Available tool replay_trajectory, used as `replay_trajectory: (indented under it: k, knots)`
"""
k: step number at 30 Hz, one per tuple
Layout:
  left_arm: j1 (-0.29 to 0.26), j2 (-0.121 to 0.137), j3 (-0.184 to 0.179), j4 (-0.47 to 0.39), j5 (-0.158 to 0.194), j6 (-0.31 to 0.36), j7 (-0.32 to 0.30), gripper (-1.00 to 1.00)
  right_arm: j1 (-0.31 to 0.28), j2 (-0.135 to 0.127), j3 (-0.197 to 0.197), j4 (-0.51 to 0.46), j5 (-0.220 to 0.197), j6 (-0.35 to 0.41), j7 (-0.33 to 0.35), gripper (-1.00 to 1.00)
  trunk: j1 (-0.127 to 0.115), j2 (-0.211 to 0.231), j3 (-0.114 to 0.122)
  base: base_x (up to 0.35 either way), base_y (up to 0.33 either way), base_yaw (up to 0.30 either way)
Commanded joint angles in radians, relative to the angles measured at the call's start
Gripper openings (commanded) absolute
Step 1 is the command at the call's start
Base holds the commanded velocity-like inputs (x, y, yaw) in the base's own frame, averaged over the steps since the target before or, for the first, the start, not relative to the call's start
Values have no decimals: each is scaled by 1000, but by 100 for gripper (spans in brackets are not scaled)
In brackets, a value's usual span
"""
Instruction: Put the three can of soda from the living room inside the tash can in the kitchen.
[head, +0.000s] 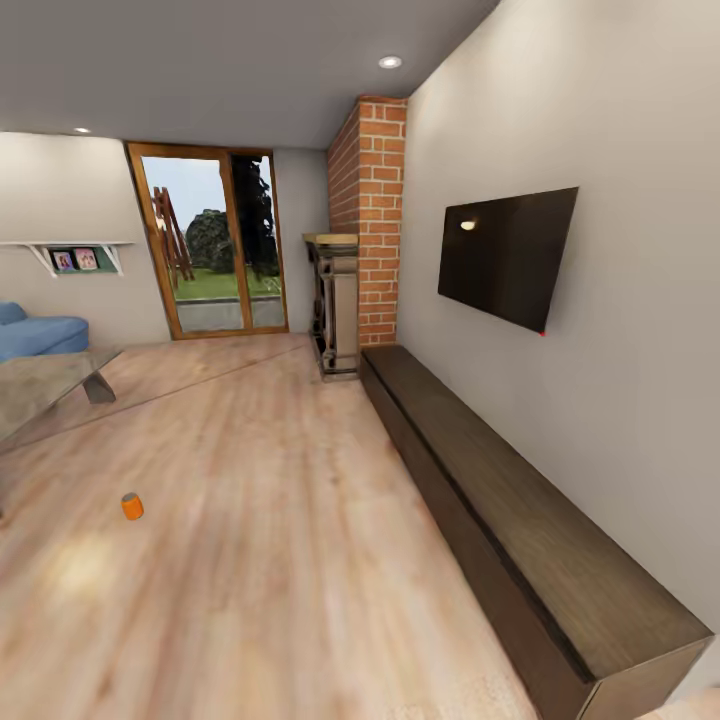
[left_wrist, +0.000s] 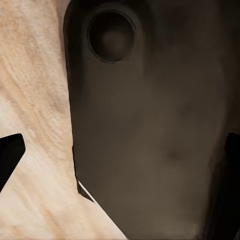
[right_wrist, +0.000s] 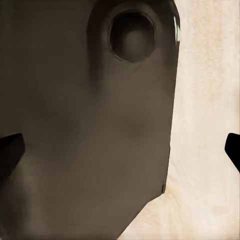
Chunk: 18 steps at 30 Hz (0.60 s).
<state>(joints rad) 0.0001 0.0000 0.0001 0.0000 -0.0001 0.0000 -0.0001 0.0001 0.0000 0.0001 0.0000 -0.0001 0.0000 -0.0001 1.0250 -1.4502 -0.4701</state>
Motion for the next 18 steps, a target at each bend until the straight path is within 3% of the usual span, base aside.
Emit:
replay_trajectory:
  k: [1,5,10,18]
  knots:
    - [0,0,0,0,0,0,0,100,0,0,0,0,0,0,0,100,0,0,0,0,0,0]
    - [-3,-2,-5,-14,-1,6,-3,100,8,-1,4,-4,6,7,-1,100,0,0,0,0,0,0]
    - [-3,1,-7,-36,-1,-22,-1,100,2,22,6,-6,8,2,-9,100,0,0,0,0,0,0]
    - [-3,6,-5,-61,-2,-30,-4,100,0,23,5,-30,9,18,-13,100,0,0,0,0,0,0]
